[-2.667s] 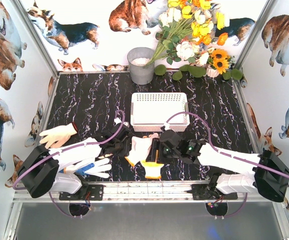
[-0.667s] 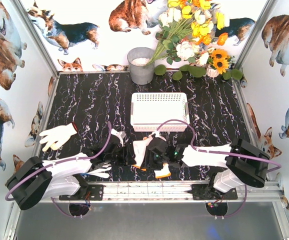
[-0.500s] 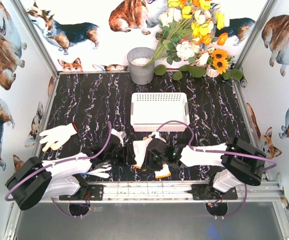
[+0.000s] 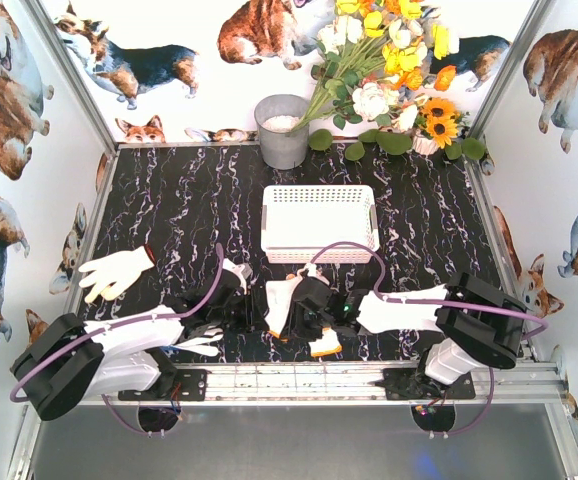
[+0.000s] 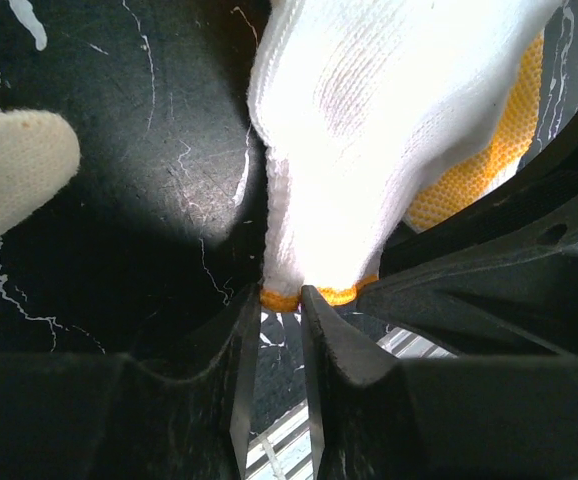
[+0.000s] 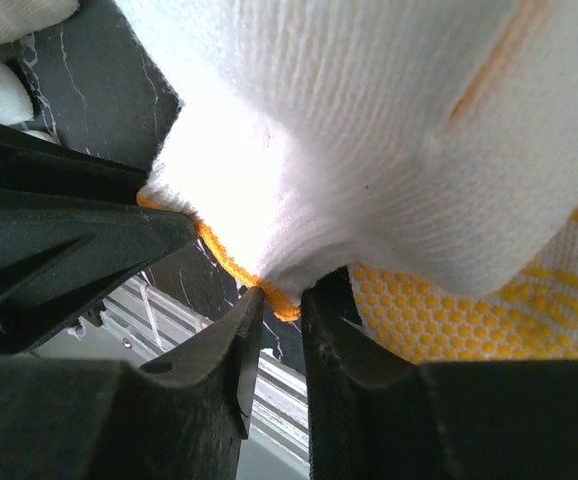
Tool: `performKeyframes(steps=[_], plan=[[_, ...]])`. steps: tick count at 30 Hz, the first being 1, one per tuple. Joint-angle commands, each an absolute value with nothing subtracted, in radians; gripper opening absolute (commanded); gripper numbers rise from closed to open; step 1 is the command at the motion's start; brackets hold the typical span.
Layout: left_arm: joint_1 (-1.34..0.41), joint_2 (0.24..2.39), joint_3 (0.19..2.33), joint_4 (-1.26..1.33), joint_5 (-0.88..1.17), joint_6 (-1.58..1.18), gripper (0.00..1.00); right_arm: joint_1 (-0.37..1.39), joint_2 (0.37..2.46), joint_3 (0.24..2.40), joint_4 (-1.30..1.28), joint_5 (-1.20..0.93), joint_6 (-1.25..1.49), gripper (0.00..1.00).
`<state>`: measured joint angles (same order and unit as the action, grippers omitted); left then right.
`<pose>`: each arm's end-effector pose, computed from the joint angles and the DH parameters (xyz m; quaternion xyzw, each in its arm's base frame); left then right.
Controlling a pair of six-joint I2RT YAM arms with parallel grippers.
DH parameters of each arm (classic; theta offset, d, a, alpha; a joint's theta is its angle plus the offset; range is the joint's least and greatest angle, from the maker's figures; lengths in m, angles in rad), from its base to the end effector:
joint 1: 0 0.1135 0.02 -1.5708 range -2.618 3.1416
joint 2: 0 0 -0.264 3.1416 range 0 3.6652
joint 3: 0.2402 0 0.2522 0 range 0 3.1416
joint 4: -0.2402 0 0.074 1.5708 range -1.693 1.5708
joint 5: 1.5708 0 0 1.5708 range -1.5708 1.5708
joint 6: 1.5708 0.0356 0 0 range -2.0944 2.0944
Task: Put the gloves into the storage basket
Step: Pick up the glove from the center of the board.
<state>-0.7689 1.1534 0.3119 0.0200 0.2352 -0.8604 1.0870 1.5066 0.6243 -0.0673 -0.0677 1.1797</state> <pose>0.1343 -0.1415 0.1326 0.0006 0.9252 -0.3393 0.1699 0.1229 0.2390 0.1369 0.0338 0.9511 0.2903 0.1002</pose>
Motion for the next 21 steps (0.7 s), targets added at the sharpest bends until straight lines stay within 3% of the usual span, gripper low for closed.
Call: performKeyframes(steps=[1, 7, 13, 21], plan=[[-0.769, 1.169, 0.285, -0.016, 0.208, -0.843, 0.16, 1.095, 1.522, 0.629, -0.062, -0.028, 1.158, 0.22], [-0.769, 1.123, 0.300, -0.054, 0.158, -0.842, 0.03, 1.096, 1.469, 0.649, -0.110, -0.015, 1.122, 0.01], [-0.769, 1.014, 0.373, -0.128, 0.108, -0.852, 0.00, 1.092, 1.367, 0.738, -0.301, 0.032, 1.031, 0.00], [-0.771, 1.026, 0.519, -0.095, 0.127, -0.885, 0.00, 1.014, 1.249, 0.907, -0.589, 0.060, 0.866, 0.00]])
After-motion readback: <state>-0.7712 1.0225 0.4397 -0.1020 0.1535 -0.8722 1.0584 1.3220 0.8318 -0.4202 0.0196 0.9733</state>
